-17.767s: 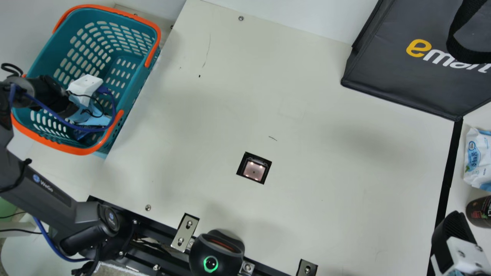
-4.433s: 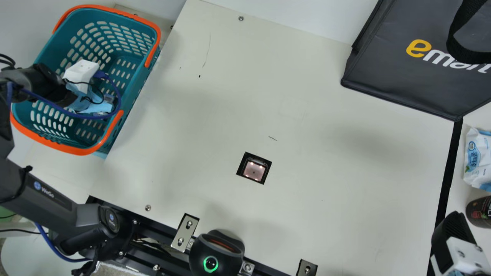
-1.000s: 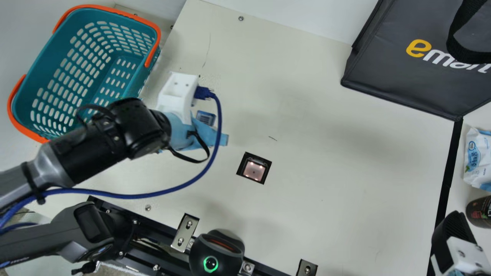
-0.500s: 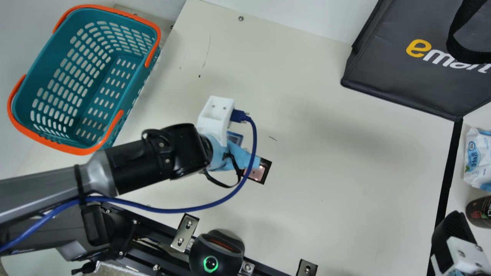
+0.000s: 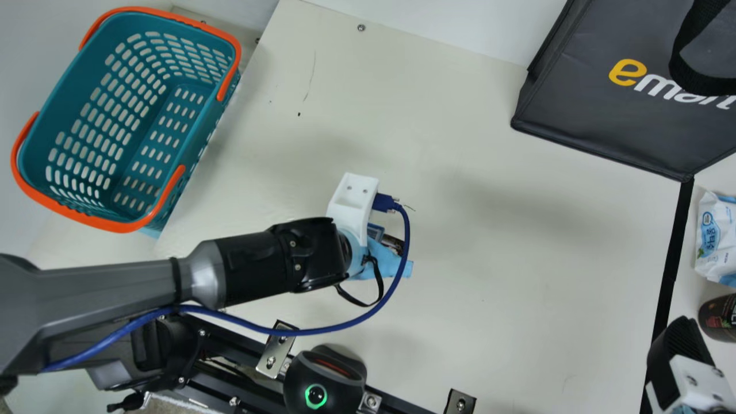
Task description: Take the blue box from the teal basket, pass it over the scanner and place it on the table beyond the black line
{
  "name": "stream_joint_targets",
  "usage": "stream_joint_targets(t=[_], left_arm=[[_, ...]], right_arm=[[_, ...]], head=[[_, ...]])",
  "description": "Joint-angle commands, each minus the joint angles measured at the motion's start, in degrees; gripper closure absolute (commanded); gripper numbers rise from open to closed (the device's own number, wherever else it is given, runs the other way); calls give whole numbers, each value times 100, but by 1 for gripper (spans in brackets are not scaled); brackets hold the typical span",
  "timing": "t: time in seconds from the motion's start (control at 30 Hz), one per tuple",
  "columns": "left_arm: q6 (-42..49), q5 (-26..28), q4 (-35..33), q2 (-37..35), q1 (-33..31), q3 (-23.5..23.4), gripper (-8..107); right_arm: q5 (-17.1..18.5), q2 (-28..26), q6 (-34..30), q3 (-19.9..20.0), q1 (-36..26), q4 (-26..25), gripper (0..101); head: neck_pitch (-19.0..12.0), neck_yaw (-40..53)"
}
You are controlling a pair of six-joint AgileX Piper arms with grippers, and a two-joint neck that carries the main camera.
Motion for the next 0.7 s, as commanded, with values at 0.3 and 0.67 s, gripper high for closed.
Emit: stream_joint_targets(t=[0.3, 0.67], left_arm=[[-114, -352, 11, 262, -28, 4, 107], [-199, -446, 62, 483, -110, -74, 107]], right_arm=[[0, 0, 0, 0, 0, 0, 6], [5, 0, 0, 0, 0, 0, 6]], head=[[-166, 14], [-166, 14]])
